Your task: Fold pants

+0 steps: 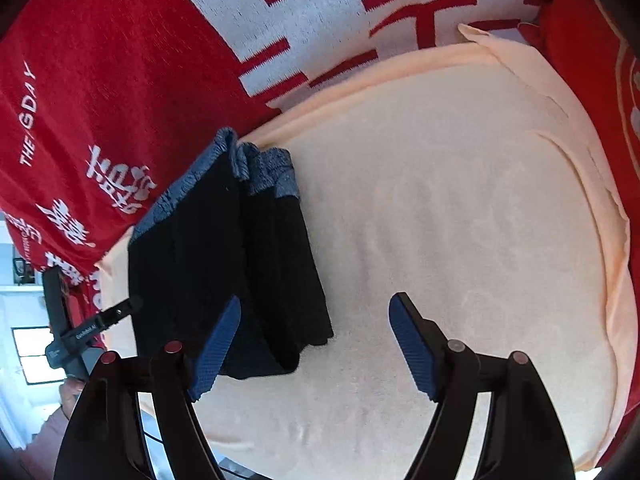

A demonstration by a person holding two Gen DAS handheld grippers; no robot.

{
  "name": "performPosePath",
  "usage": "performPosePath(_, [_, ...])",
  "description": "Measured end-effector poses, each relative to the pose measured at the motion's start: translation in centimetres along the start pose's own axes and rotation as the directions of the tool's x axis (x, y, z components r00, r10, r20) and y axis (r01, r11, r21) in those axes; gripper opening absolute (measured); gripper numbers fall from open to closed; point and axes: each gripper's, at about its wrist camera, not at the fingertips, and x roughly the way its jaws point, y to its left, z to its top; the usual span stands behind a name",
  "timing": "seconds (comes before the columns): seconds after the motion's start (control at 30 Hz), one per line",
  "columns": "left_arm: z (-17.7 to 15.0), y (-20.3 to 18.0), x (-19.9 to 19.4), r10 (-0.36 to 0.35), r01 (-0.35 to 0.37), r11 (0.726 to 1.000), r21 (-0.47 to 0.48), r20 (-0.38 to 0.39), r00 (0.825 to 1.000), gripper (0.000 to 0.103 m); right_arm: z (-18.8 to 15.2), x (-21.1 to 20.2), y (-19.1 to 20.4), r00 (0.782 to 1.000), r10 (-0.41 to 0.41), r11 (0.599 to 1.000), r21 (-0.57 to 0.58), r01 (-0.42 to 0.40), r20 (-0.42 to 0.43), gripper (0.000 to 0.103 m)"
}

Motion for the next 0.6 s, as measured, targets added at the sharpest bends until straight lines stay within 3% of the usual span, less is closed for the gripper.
performPosePath(0.37, [0.3,1.2,1.3,-0.097,0.097,0.995,-0.015,-0.019,0.995,0.102,1.5,2.6,0.5,0.994,0.088,0.996,-0.02,-0.09,-0.072,0.087])
performPosePath(0.47, [0.6,2.1,1.4,-0.128,0.128,0.992,-0.01,-0.023,0.991,0.102,2.2,3.5,0.5,0.983,0.153,0.988,-0.015,-0.155,-0.104,0.1])
performPosePath(0.6, [1.1,2.9,2.5,-0.188,0.187,0.982,-0.013,-0.053,0.981,0.102,3.1,5.2,0.5,0.964,0.207,0.976,-0.028,-0.215,-0.167,0.101])
